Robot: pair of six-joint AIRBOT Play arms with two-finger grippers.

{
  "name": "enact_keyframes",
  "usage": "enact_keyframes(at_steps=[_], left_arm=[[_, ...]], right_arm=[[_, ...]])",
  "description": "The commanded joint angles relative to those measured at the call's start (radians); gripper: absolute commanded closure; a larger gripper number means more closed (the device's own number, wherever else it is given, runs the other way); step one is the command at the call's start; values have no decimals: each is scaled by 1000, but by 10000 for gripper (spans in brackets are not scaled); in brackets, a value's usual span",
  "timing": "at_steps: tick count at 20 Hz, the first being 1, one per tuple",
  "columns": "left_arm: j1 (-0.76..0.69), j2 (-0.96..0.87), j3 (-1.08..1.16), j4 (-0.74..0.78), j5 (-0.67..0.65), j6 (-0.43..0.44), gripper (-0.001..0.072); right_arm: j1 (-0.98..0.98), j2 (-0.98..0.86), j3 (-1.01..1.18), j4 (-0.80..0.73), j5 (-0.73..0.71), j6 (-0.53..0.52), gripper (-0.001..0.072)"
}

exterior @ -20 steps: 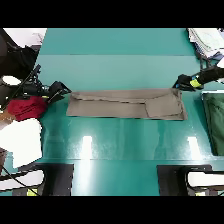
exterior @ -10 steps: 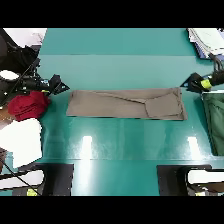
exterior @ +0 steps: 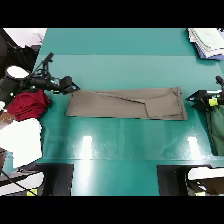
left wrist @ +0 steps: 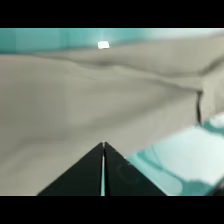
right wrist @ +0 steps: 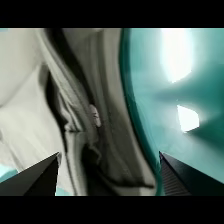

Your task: Fold the shirts.

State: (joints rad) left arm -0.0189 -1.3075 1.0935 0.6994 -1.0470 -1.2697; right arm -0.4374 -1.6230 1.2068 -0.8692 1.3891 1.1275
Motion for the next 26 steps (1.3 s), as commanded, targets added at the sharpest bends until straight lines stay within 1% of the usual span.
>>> enact_keyframes(at_steps=[1,3,4,8,10,11,12,13,14,17,18,20,23,26], left_arm=[[-109,7,0,8,2,-17,685],[-143,7,0,8,-1,-37,685],[-151,7,0,7,-1,-44,685],[-162,7,0,6,-5,-67,685],[-162,7,0,6,-18,-67,685],[-162,7,0,8,-19,-67,685],[-162,5,1,8,-15,-74,686],[-166,2,8,13,-8,-98,686],[-181,0,23,43,9,-119,686],[-270,-27,126,214,46,-175,686],[-302,-63,181,253,40,-189,686],[-352,-174,307,260,33,-197,686],[-417,-383,507,251,13,-214,686],[-472,-580,674,190,-46,-223,686]], right_arm=[[-6,-77,-10,76,32,-109,22],[-6,-106,-10,177,48,-154,22],[-3,-115,-10,202,63,-167,22],[66,-124,-10,175,82,-192,31],[101,-124,-10,164,60,-192,84],[119,-123,-10,162,55,-192,219],[128,-122,-10,163,53,-192,434],[132,-116,-10,163,53,-194,626],[132,-100,-10,162,47,-195,688],[132,-11,-8,164,20,-189,690],[140,24,5,162,23,-159,690],[169,79,77,163,63,-81,690],[263,140,238,167,108,42,691],[393,161,417,230,103,110,690]])
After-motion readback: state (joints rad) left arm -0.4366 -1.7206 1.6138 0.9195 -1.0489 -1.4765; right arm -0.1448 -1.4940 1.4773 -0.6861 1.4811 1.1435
